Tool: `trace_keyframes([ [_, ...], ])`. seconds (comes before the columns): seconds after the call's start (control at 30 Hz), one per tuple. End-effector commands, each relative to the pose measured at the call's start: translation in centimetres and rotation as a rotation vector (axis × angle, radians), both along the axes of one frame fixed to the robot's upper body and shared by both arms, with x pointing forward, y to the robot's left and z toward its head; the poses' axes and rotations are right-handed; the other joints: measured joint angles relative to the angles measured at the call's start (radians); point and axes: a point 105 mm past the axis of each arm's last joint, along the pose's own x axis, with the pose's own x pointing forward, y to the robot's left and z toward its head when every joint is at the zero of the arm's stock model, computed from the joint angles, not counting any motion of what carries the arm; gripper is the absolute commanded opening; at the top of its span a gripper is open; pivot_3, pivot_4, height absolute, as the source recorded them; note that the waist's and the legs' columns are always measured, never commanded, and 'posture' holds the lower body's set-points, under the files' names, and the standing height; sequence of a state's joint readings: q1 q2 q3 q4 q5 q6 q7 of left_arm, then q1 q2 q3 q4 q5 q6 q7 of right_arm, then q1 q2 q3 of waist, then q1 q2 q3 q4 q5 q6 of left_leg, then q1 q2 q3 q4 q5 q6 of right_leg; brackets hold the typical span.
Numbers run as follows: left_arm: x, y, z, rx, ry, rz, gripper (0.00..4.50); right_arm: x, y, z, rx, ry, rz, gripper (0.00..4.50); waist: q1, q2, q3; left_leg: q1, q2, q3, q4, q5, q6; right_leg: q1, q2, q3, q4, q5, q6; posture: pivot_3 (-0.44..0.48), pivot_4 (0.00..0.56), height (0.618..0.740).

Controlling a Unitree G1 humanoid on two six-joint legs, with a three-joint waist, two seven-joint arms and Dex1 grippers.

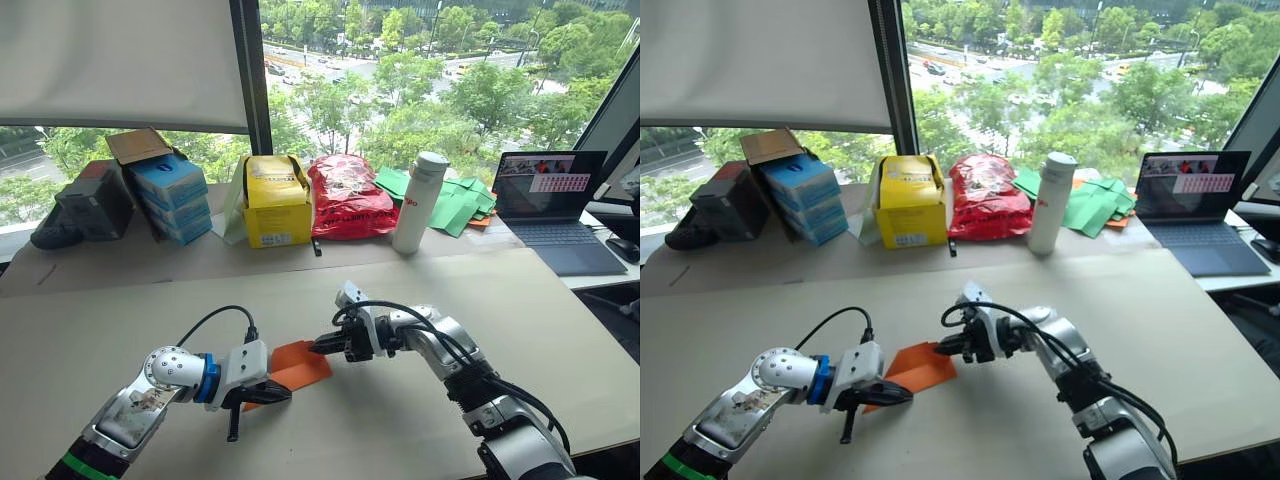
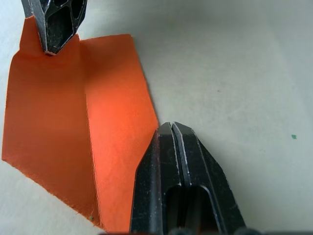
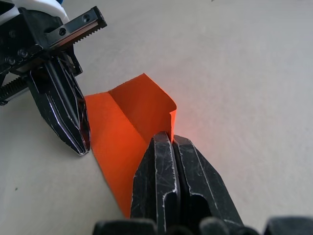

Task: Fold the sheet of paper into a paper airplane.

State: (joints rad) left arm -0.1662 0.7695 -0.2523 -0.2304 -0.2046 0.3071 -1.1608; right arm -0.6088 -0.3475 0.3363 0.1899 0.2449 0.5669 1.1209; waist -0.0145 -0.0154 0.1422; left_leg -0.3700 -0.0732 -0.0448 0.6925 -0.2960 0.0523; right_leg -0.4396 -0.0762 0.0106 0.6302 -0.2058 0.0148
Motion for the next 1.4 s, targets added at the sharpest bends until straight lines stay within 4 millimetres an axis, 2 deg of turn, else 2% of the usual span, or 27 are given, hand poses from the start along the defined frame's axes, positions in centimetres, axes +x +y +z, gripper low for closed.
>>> trace_keyframes([
  [0.03,0.2,0.8,0.3,0.025,-0.007,0.012,0.0,-1.0,-0.5,1.4,0.045,-0.212,0.049,0.03,0.0,0.0,0.0,0.0,0.0,0.0,0.0,0.0,0.0,0.0,0.0,0.0,0.0,0.0,0.0,0.0,0.15,0.74],
  [0.2,0.7,1.6,0.7,0.043,-0.019,0.023,0.0,-2.5,-0.9,1.3,0.057,-0.286,0.063,0.03,-0.003,0.0,0.0,0.0,0.0,0.0,0.0,0.0,0.0,0.0,0.0,0.0,0.0,0.0,0.0,0.0,0.15,0.74],
  [0.47,1.3,2.4,0.7,0.065,-0.026,0.026,0.0,-4.2,-1.0,0.1,0.007,-0.518,0.151,0.03,0.001,0.0,0.0,0.0,0.0,0.001,0.0,0.0,-0.001,0.0,0.001,-0.001,0.0,0.0,0.0,0.0,0.15,0.74],
  [0.9,2.0,2.8,1.0,0.059,-0.027,0.046,0.0,-4.4,-2.3,-2.4,-0.11,-0.694,0.255,0.03,0.002,0.0,0.0,0.0,0.0,0.001,0.001,0.001,-0.001,0.001,0.001,0.0,0.0,0.0,0.0,0.0,0.15,0.74],
  [1.1,2.2,3.0,1.3,0.053,-0.036,0.066,0.0,-4.7,-2.1,-3.2,-0.152,-0.716,0.303,0.03,0.002,0.0,0.0,0.001,0.0,0.001,0.001,0.001,-0.001,0.001,0.001,-0.001,0.0,0.0,0.0,0.0,0.15,0.74],
  [1.2,2.4,2.8,2.2,0.028,-0.048,0.074,0.0,-4.5,-2.1,-3.6,-0.177,-0.689,0.293,0.03,0.002,0.0,0.0,0.001,0.0,0.0,0.001,0.001,-0.001,0.002,0.001,-0.001,0.0,0.0,0.0,0.0,0.15,0.74],
  [1.4,2.3,0.9,6.6,-0.118,-0.036,0.069,0.0,-4.4,-2.3,-4.1,-0.21,-0.662,0.291,0.03,0.002,0.0,0.0,0.002,0.0,0.0,0.001,0.001,-0.001,0.002,0.001,0.0,0.001,0.0,0.0,0.0,0.15,0.74],
])
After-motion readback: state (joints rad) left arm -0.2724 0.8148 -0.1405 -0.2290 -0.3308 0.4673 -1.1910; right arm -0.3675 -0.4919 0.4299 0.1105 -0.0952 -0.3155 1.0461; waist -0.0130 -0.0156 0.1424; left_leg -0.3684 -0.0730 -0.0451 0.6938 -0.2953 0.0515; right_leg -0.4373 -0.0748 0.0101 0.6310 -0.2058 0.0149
